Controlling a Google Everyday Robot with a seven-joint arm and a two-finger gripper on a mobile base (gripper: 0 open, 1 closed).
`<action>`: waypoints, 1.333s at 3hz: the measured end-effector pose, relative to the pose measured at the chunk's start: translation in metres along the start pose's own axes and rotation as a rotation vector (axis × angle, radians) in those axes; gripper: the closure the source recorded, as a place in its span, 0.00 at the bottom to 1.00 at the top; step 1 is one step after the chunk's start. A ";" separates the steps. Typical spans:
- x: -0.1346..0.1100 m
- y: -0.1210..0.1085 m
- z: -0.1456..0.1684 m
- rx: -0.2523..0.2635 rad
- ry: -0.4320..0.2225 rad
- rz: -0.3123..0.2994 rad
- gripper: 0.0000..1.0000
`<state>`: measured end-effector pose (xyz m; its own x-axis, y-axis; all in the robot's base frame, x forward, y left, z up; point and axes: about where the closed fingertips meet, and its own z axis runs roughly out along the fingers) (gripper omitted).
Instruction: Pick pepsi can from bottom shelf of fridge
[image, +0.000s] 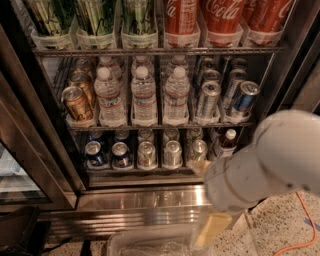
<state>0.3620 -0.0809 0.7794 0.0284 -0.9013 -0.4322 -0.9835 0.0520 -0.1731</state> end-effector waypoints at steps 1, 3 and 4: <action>-0.019 0.036 0.072 -0.048 -0.119 -0.037 0.00; -0.051 0.045 0.172 -0.005 -0.262 -0.105 0.00; -0.051 0.024 0.173 0.071 -0.263 -0.088 0.00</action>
Offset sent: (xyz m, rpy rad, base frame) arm 0.0093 0.1436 -0.1555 0.2959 -0.1699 0.0933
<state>0.3674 0.0404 0.6443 0.1679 -0.7618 -0.6257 -0.9604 0.0167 -0.2781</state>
